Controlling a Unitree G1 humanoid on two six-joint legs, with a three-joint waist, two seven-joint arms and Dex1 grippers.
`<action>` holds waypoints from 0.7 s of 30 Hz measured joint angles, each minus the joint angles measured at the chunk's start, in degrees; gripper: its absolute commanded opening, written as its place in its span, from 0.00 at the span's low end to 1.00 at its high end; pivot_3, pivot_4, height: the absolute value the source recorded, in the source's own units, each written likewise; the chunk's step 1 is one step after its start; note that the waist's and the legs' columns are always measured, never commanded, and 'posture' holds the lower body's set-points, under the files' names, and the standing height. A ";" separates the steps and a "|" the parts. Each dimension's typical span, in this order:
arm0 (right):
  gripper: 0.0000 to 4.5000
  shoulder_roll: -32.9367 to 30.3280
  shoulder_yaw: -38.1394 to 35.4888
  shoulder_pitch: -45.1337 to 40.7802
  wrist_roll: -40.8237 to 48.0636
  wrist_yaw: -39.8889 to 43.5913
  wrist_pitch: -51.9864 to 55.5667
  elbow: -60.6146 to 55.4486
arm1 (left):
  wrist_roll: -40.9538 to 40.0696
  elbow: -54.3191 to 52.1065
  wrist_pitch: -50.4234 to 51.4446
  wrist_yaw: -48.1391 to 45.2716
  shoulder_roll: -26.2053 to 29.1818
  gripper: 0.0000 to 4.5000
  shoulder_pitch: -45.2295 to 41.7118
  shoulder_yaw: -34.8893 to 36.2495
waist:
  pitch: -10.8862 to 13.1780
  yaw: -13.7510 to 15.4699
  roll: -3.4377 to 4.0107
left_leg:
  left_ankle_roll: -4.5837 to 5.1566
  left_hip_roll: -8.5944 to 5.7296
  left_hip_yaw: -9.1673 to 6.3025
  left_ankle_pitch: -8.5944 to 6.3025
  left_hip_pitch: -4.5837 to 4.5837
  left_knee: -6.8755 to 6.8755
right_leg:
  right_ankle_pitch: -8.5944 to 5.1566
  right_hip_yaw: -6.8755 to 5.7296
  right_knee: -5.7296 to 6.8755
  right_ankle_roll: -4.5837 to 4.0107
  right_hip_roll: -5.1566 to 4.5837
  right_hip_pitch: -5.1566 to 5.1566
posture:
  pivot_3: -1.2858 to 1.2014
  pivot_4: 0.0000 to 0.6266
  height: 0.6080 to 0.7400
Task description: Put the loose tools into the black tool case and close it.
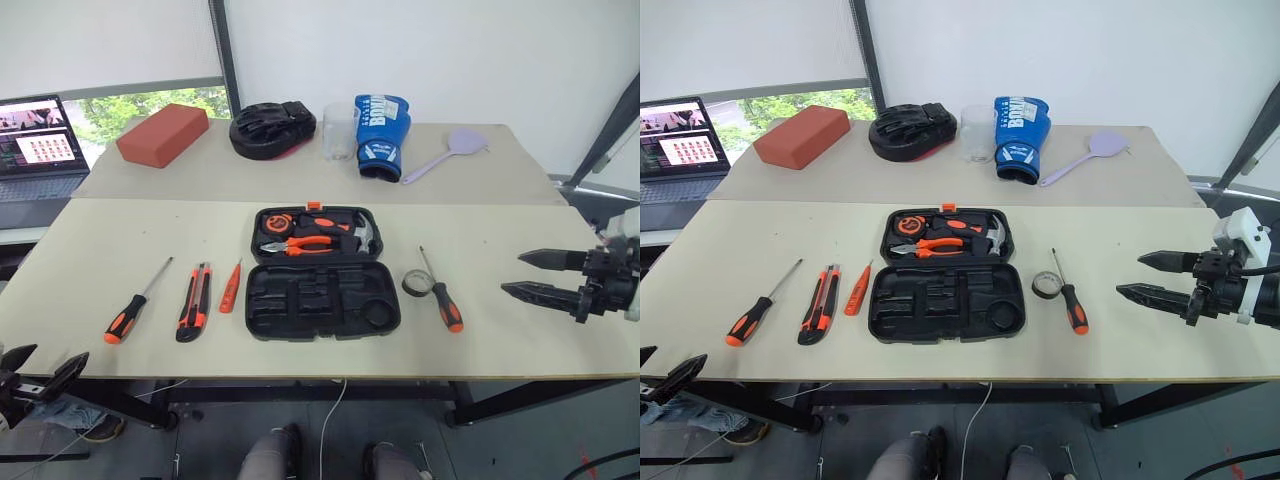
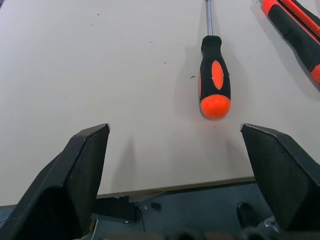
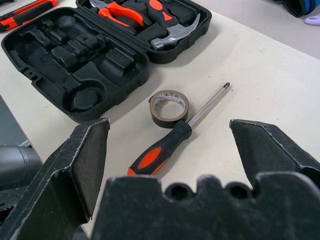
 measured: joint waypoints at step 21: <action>0.99 2.62 5.40 -4.42 8.42 -2.81 7.33 -20.78 | 0.18 1.90 13.51 3.15 7.91 1.00 -12.49 -12.61 | -0.01 0.01 -0.01 | 0.00 0.41 0.96 0.00 -0.01 0.03 | 0.77 -0.16 0.00 -0.40 0.04 -0.59 | 0.52 0.24 0.84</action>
